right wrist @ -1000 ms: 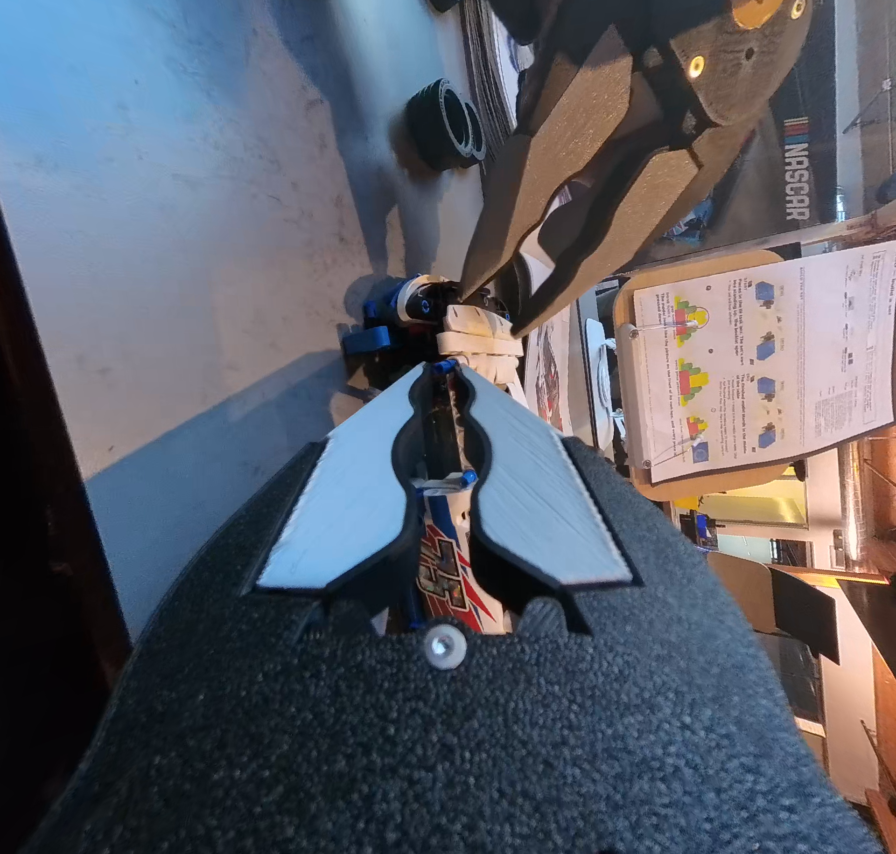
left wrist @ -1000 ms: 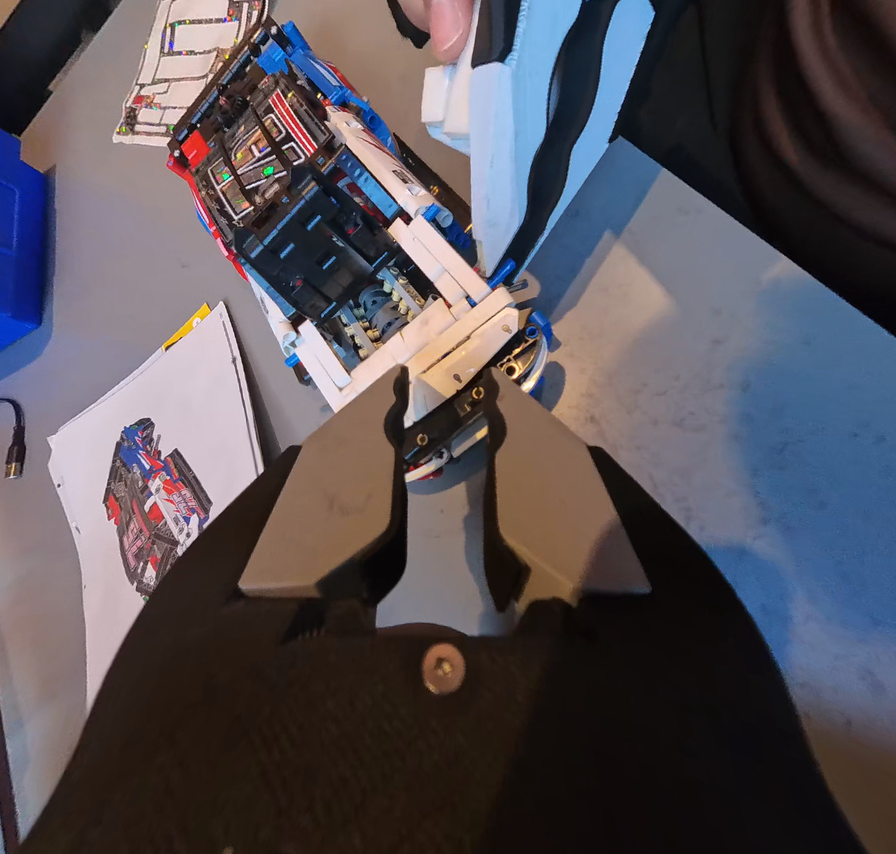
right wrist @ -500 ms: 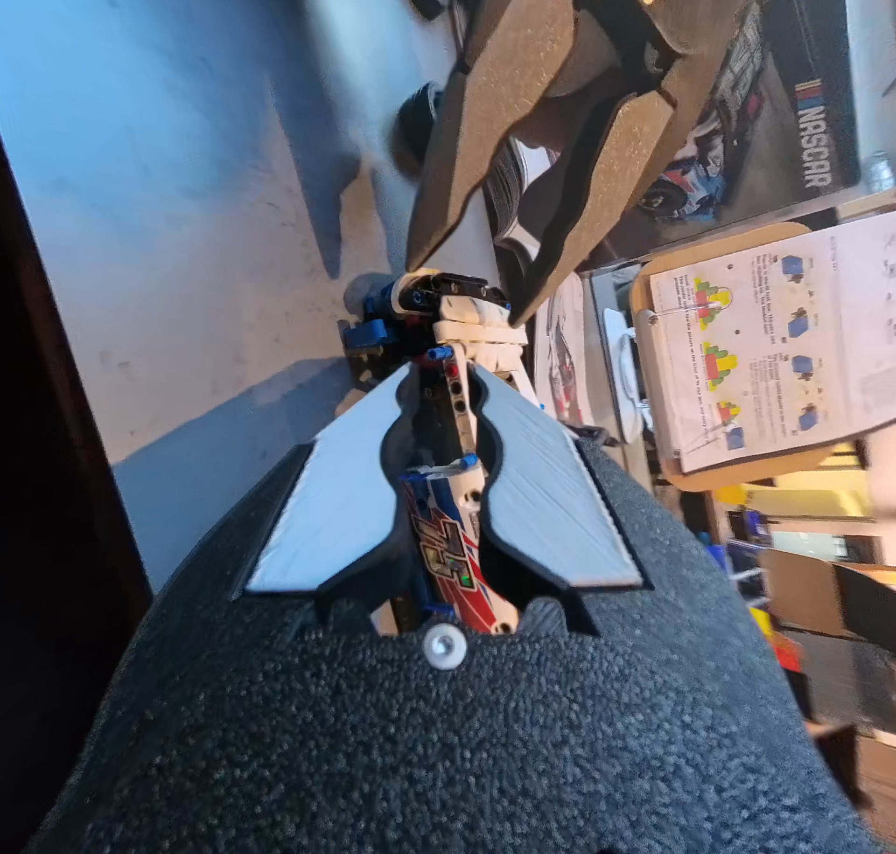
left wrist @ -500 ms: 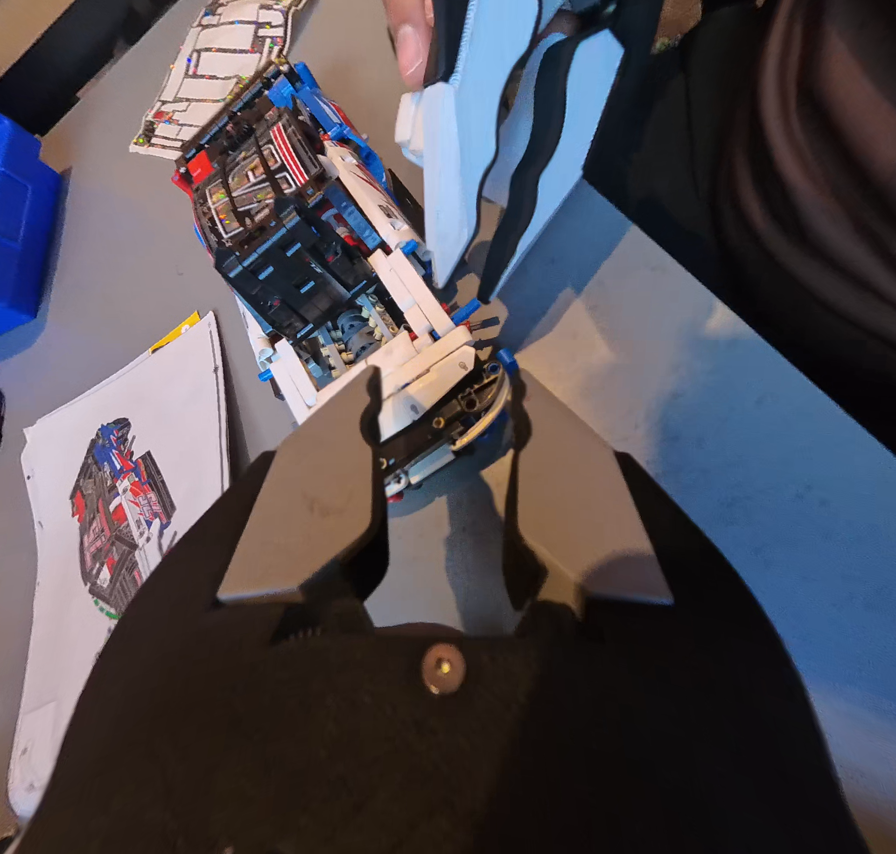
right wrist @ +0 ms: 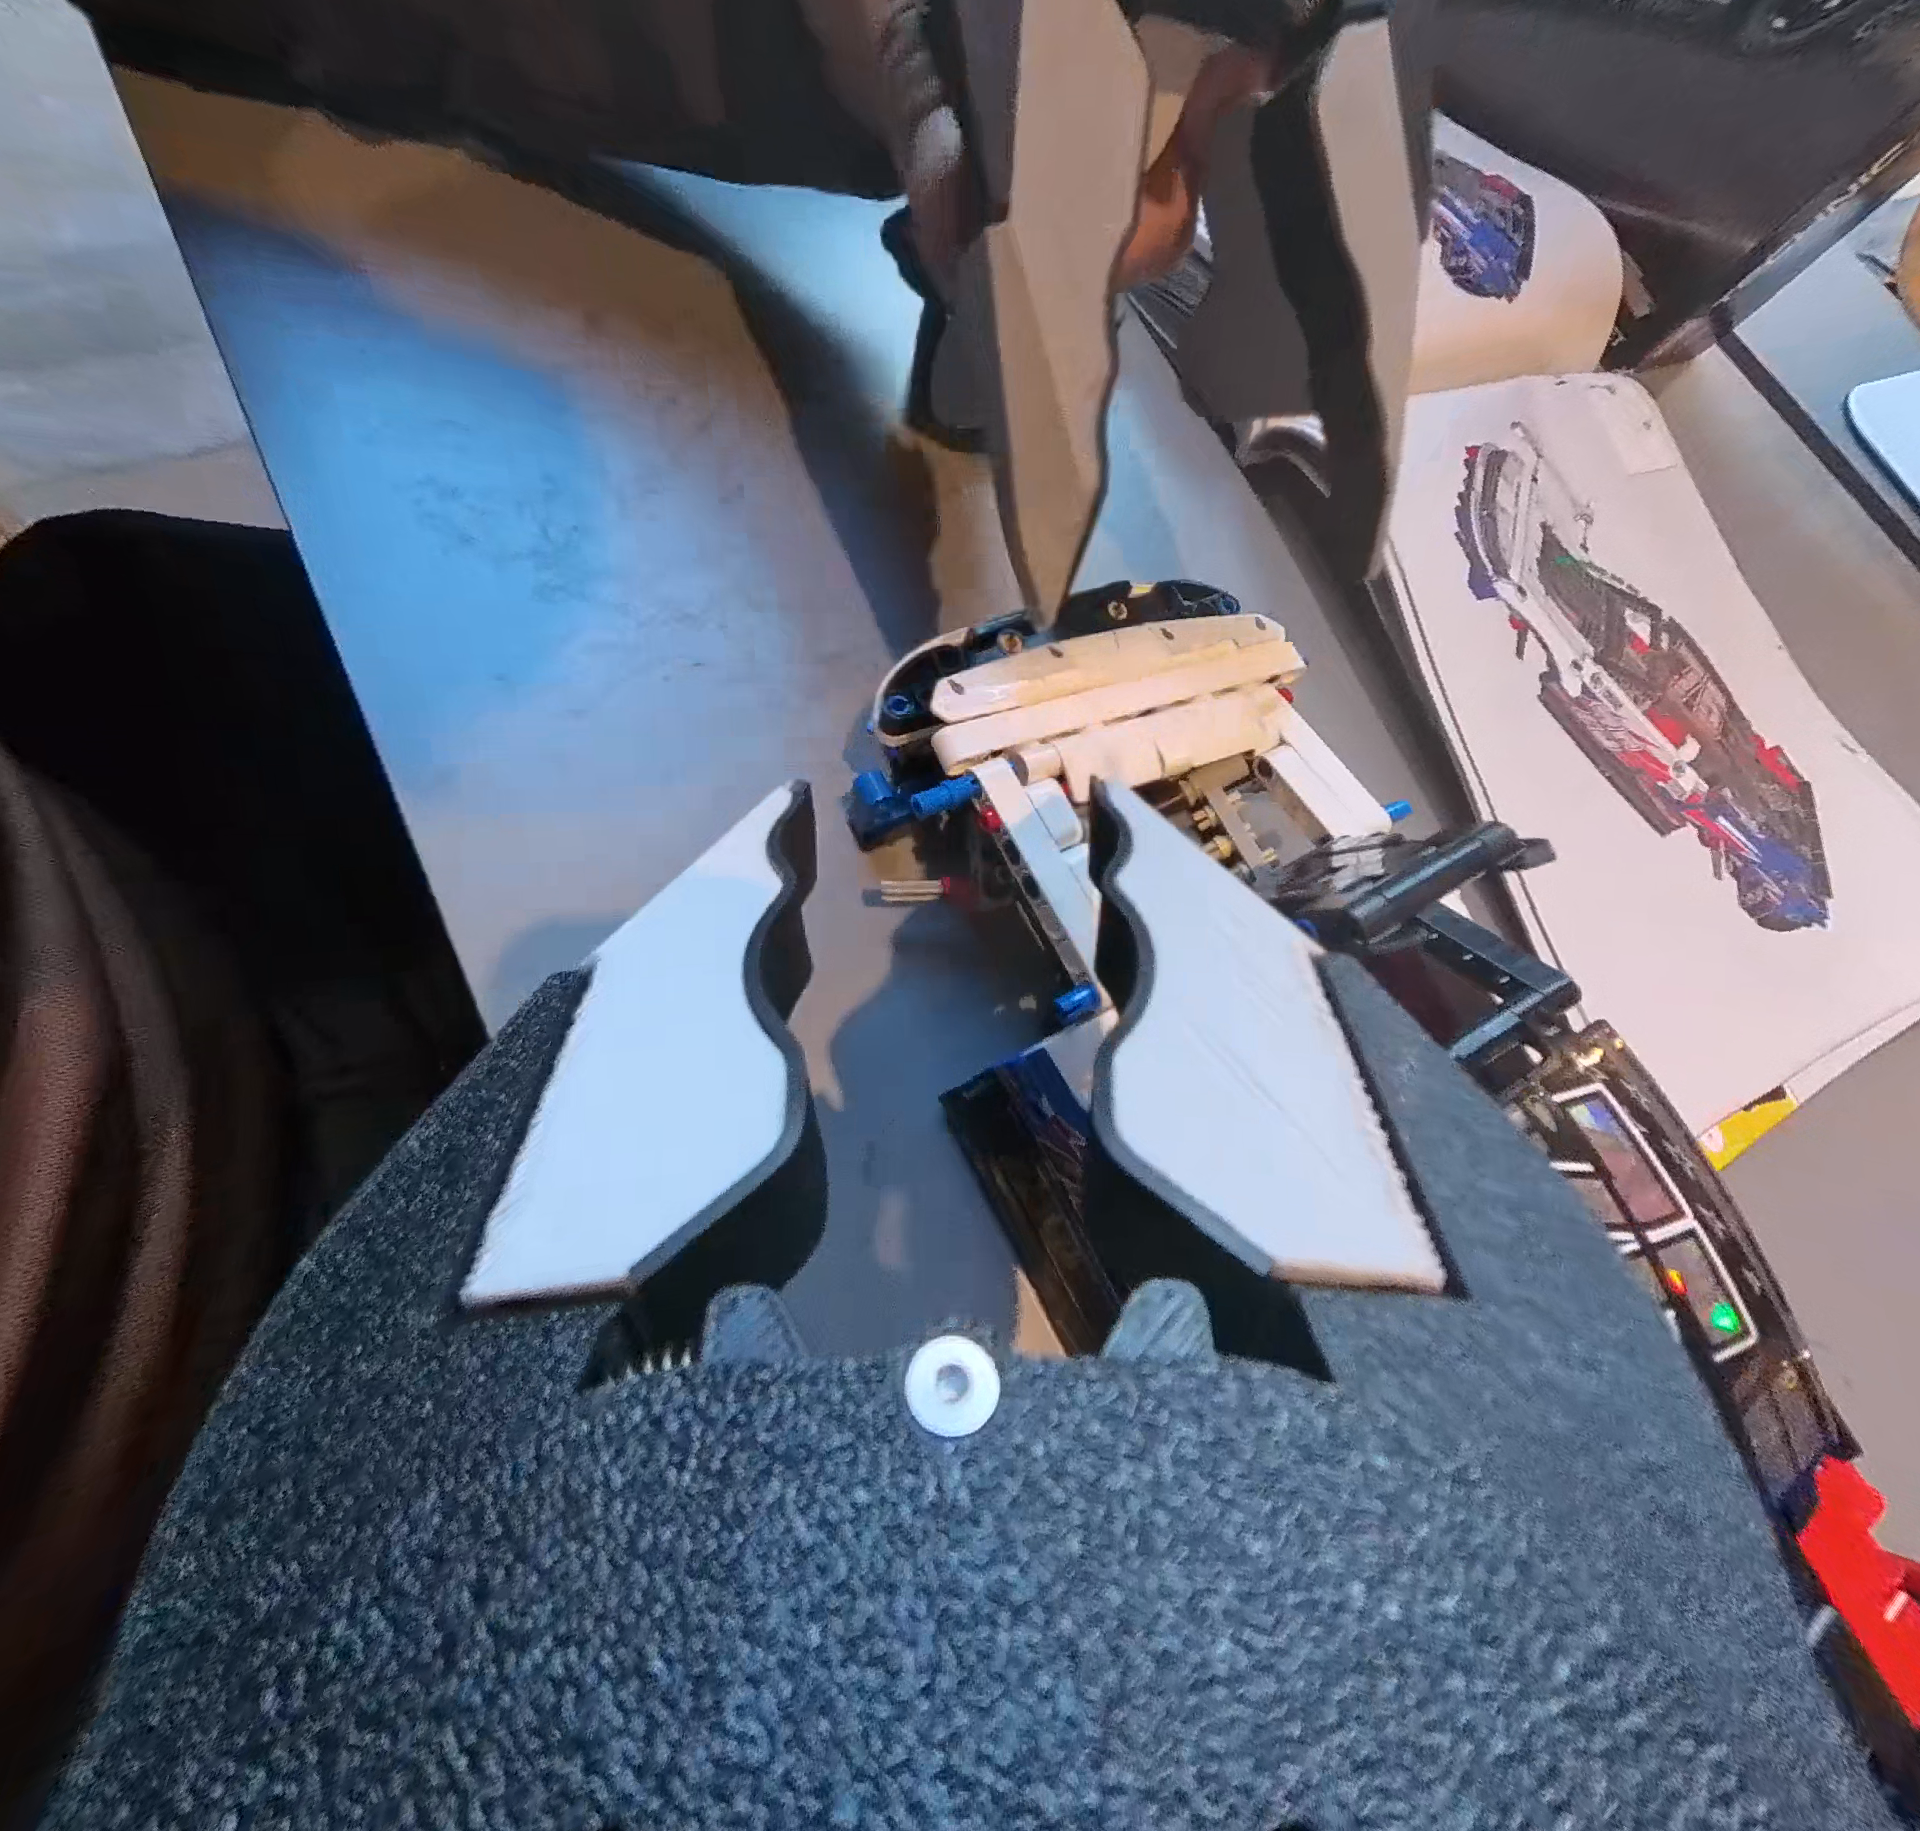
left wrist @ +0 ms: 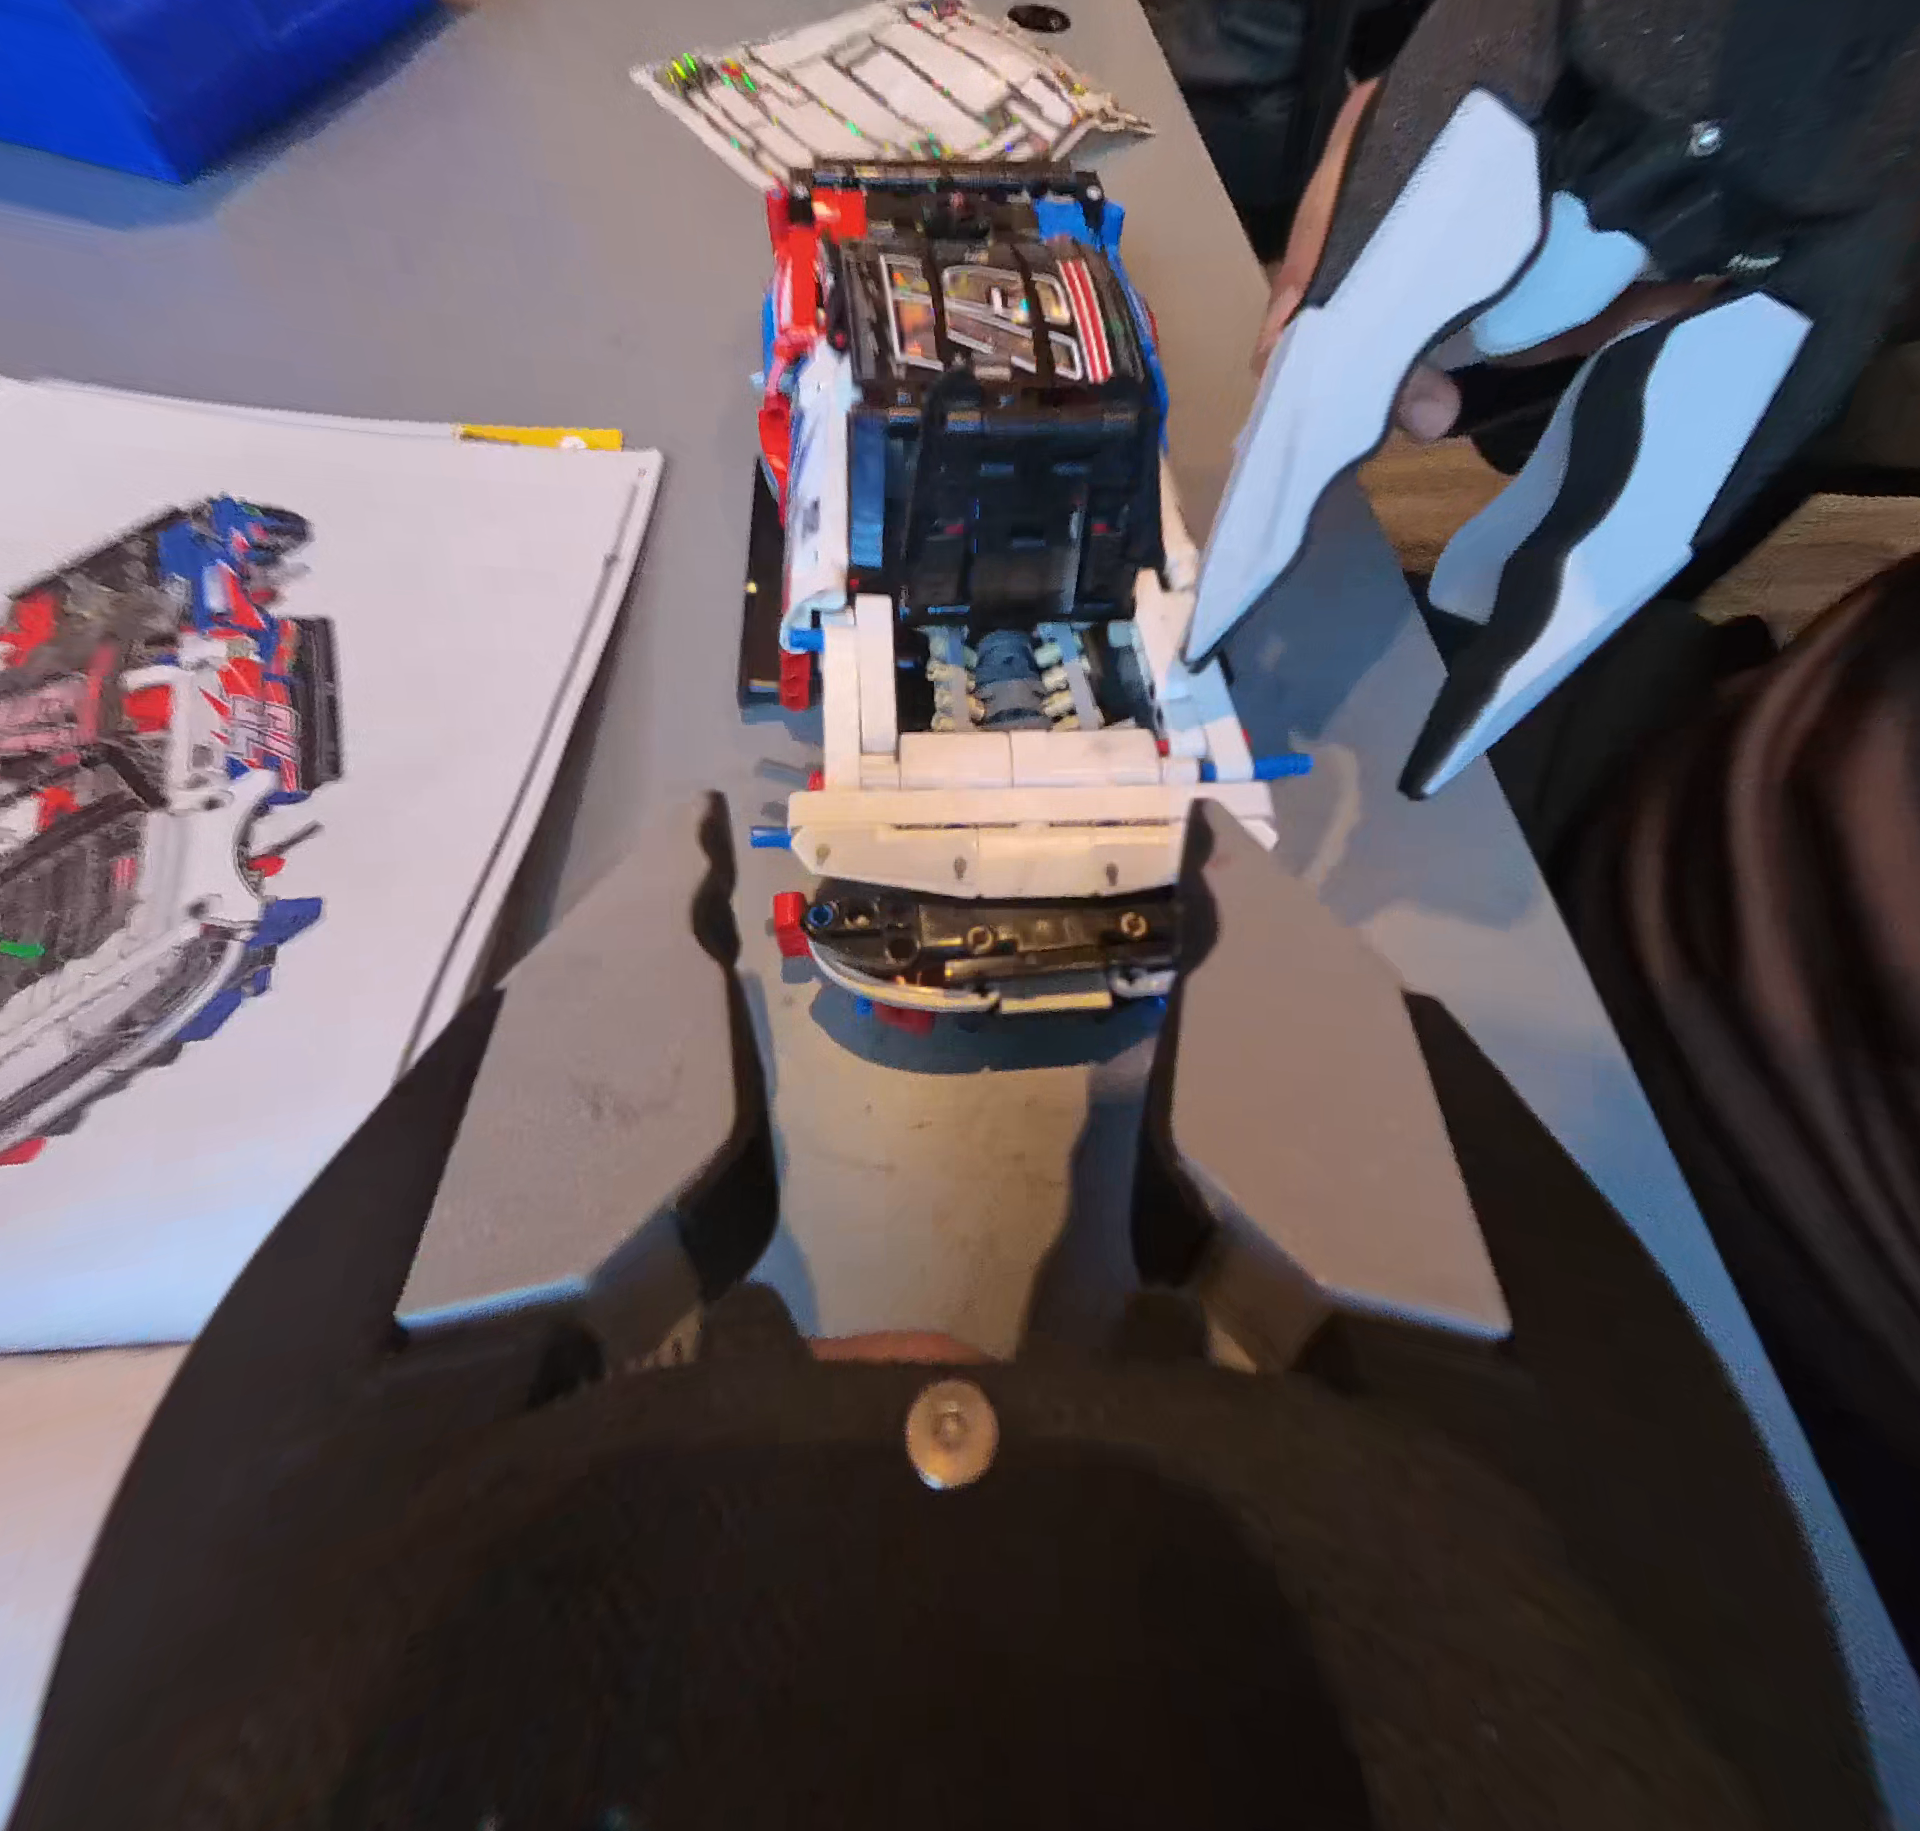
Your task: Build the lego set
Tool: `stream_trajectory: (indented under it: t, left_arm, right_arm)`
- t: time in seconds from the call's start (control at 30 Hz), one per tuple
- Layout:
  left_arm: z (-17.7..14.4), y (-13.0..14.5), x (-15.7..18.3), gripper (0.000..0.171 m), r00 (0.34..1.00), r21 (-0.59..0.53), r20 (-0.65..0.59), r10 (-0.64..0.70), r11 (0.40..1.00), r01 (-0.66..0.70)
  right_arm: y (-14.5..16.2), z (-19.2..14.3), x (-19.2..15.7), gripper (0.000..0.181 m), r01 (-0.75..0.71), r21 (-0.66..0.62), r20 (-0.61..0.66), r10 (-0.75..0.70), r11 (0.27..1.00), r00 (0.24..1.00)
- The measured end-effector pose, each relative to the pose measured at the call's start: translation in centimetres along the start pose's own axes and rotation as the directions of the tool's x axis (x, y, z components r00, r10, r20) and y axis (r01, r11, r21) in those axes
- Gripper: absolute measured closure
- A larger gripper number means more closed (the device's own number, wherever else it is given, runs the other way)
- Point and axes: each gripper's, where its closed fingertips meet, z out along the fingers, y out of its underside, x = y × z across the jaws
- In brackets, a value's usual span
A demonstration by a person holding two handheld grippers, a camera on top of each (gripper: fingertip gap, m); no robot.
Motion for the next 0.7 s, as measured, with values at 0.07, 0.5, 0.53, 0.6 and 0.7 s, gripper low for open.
stream_trajectory:
  t: [0.07, 0.5, 0.53, 0.6, 0.7]
  left_arm:
    - [0.4, 0.7, 0.0, 0.092, 0.999, -0.038, -0.047, -0.019, 0.999, 0.017]
    - [1.5, 1.2, -0.4, 0.110, 0.995, -0.094, -0.081, -0.055, 0.994, 0.048]
    - [1.5, 1.2, -0.4, 0.111, 0.995, -0.094, -0.078, -0.057, 0.994, 0.049]
    - [1.6, 1.1, -0.5, 0.112, 0.995, -0.092, -0.069, -0.071, 0.994, 0.064]
    - [1.5, 1.2, -0.5, 0.113, 0.996, -0.092, -0.055, -0.071, 0.994, 0.065]
  right_arm:
    - [0.1, 0.1, 0.0, 0.128, -0.002, -0.004, 0.012, 0.002, 1.000, 1.000]
    - [0.5, 0.5, 0.0, 0.138, -0.042, 0.024, 0.083, 0.040, 0.999, 0.996]
    - [0.6, 0.6, 0.0, 0.138, -0.041, 0.022, 0.085, 0.039, 0.999, 0.996]
    - [0.8, 0.8, -0.1, 0.139, -0.037, 0.018, 0.089, 0.035, 0.999, 0.995]
    - [0.8, 0.6, 0.0, 0.142, -0.020, 0.028, 0.083, 0.018, 0.999, 0.996]
